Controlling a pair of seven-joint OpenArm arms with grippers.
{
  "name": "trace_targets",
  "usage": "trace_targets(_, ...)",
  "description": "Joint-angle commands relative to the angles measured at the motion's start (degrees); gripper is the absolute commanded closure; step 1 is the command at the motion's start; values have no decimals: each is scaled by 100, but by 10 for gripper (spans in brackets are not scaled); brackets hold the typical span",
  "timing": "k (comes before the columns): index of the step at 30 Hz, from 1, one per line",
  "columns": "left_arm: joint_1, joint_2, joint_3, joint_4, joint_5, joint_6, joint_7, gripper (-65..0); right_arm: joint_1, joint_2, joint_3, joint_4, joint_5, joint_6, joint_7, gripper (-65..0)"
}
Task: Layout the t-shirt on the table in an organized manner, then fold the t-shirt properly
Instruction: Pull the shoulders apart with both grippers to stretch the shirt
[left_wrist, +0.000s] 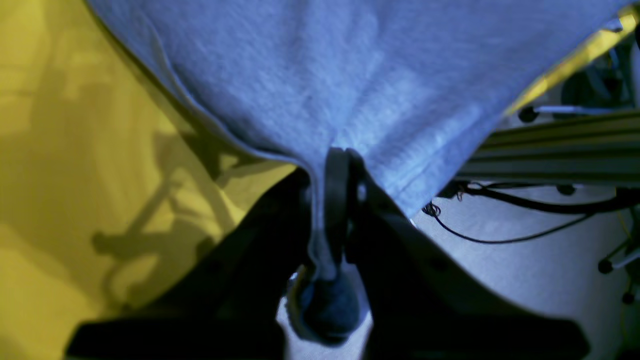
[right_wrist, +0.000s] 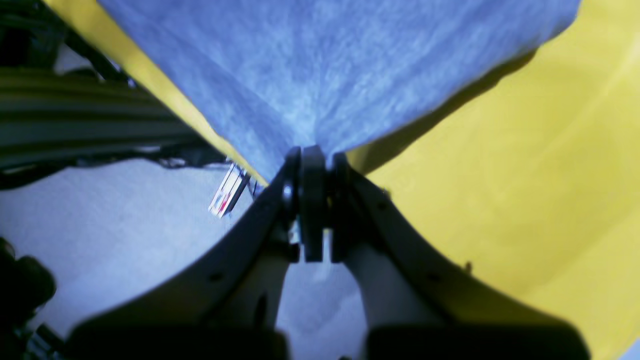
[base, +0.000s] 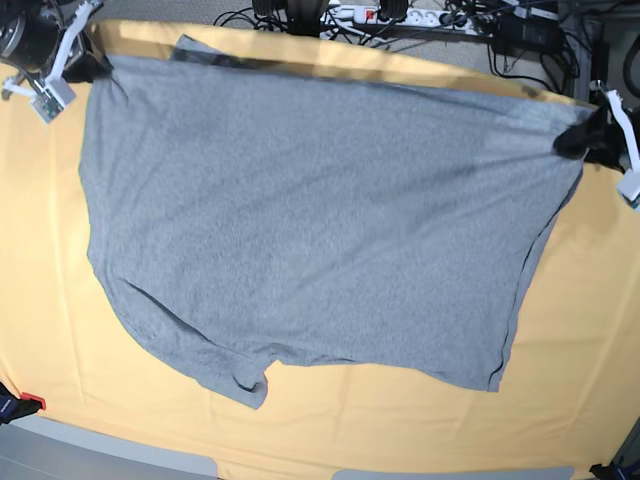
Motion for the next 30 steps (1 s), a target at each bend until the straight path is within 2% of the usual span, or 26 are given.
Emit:
trace_targets(1,-35,-142,-68,59,-95,-30,-79,0,-39,81,61,66,125,30,64,0)
trace_targets(10,-35,-140,-70,59,-95,-30,-79,-14,-28,81,61,66,55,30,64,0)
trace_targets(13,-57,-138,-70,59,-95,-30,-79,-173,57,81,61,66,55,30,64,0)
trace_targets(15,-85,-122,-70,59,63,-30,-79,-199,181,81,61,66,55,30,64,0)
trace_targets(19,-85,-87,-70,59,455,-30,-302,-187,466,66,61,66,-35,30,181,0)
trace_targets(23,-85,57,-70,59,1169,-30,-1069,-50,616,50,59,4,-487,30,715,0)
trace_targets(25,-85,111,-70,59,1519,-30,-1467,0,629,50,59,-170,-688,30,1178,0)
trace_targets(28,-87,111,-70,59,1729,-30,-1700,0,634,50,59,-531,-979,30,1873,0)
trace_targets(30,-85,114,-70,59,1738,-30,-1696,0,713,50,59,-813,-979,30,2055,0)
